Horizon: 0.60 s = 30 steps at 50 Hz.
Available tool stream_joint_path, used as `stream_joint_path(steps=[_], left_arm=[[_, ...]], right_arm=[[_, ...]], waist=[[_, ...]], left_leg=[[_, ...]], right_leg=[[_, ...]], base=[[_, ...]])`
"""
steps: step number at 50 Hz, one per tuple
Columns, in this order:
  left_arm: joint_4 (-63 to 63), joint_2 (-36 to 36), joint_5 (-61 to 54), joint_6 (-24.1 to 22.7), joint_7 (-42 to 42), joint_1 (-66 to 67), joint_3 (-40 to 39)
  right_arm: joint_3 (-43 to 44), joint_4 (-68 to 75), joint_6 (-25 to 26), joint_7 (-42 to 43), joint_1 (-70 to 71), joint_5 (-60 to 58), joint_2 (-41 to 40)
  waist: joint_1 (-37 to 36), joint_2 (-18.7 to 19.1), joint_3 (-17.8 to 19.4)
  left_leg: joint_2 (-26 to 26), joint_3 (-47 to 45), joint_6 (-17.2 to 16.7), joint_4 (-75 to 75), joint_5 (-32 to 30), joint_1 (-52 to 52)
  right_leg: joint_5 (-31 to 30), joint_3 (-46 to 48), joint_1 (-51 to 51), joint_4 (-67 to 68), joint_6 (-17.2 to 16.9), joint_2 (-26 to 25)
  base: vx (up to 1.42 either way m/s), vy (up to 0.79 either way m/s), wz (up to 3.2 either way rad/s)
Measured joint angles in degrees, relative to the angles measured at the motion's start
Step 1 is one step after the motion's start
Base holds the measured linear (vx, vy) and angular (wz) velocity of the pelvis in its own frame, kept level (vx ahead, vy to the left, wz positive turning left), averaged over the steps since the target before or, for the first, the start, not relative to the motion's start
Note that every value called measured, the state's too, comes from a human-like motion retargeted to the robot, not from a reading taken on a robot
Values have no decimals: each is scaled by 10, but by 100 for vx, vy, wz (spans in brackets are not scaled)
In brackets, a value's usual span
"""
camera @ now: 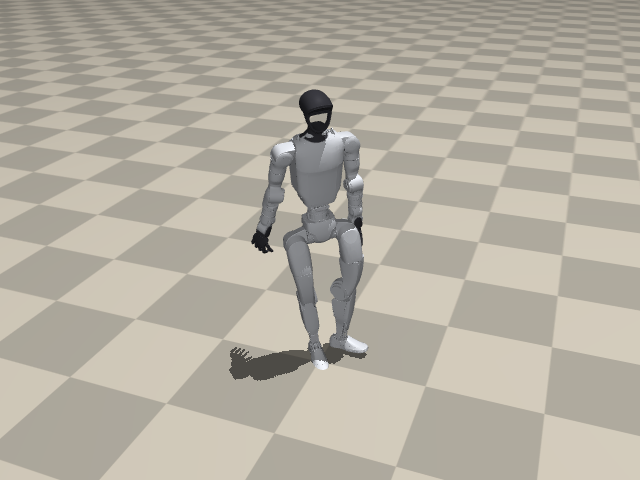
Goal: Upper body actions
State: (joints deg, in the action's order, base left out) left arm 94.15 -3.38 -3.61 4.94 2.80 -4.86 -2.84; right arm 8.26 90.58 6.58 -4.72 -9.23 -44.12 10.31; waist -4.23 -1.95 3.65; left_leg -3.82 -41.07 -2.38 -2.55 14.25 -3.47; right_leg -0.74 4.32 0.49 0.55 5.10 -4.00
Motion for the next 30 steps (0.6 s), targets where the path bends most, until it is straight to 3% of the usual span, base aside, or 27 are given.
stream_joint_path(steps=[2, 5, 8, 10, 12, 15, 17, 20, 22, 25, 27, 30], left_arm=[[7, -5, -3, 8, 3, 4, 0], [15, -14, -16, 5, 13, 36, -8], [30, -17, -17, -10, 23, 85, 10], [33, -23, 21, -21, 11, 120, 52], [33, -25, 108, 0, -37, 161, 93], [33, -14, 255, 64, -151, 213, 125], [33, 3, 323, 74, -217, 248, 115], [33, 23, 361, 51, -287, 288, 97], [33, 28, 362, 38, -294, 307, 74], [33, 20, 332, 51, -277, 313, 45], [33, 12, 301, 73, -271, 302, 26], [33, 7, 233, 93, -258, 265, -4]], right_arm=[[-1, 32, 15, 21, -5, 9, 3], [-21, 50, 22, 35, -1, 16, 10], [-36, 42, 31, 34, 41, 64, 1], [-30, 18, 25, 37, 87, 123, -14], [-35, -9, 13, 16, 150, 188, -30], [-23, -57, 28, -42, 280, 231, -62], [-14, -98, 34, -93, 376, 242, -89], [-17, -189, 9, -186, 498, 267, -112], [-27, -234, -39, -220, 564, 261, -104], [-53, -263, -89, -159, 637, 242, -73], [-62, -259, -116, -98, 663, 256, -60], [-60, -248, -149, -95, 677, 270, -61]], waist=[[63, 0, 12], [90, 5, 18], [77, -9, 25], [66, -2, 38], [17, 0, 59], [-59, 24, 85], [-123, 23, 109], [-203, 5, 161], [-244, -10, 193], [-289, -39, 227], [-302, -51, 233], [-300, -51, 225]], left_leg=[[0, 66, 0, -25, 2, 11], [-24, 100, -5, -97, 2, 39], [-75, 89, -10, -263, -84, 97], [-130, 139, 11, -437, -156, 187], [-161, 194, 41, -618, -179, 295], [-303, 218, 55, -862, -111, 446], [-348, 231, 71, -956, -78, 537], [-349, 211, 96, -1000, -38, 640], [-349, 176, 120, -996, -10, 682], [-339, 123, 141, -971, 23, 721], [-336, 102, 139, -961, 30, 726], [-339, 97, 120, -955, 20, 699]], right_leg=[[0, 64, 3, 2, 9, 6], [9, 80, 14, 8, 6, 14], [11, 66, 16, 17, 11, 32], [7, 72, 17, 15, 13, 29], [-6, 46, 30, 11, 19, 21], [-23, 25, 41, 11, 44, -23], [-30, -17, 46, 28, 49, -21], [-33, -84, 58, 57, 47, 16], [-29, -109, 63, 77, 48, 44], [-13, -135, 56, 110, 47, 88], [-5, -133, 50, 122, 47, 103], [-1, -126, 48, 121, 49, 97]], base=[[5, -11, 161], [10, -7, 64], [1, -14, -27], [-9, -11, -15], [-5, -21, -104], [-10, -18, -159], [-11, -9, -242], [-9, 2, -212], [1, 0, -135], [9, -1, -51], [12, -2, 9], [3, -4, 34]])
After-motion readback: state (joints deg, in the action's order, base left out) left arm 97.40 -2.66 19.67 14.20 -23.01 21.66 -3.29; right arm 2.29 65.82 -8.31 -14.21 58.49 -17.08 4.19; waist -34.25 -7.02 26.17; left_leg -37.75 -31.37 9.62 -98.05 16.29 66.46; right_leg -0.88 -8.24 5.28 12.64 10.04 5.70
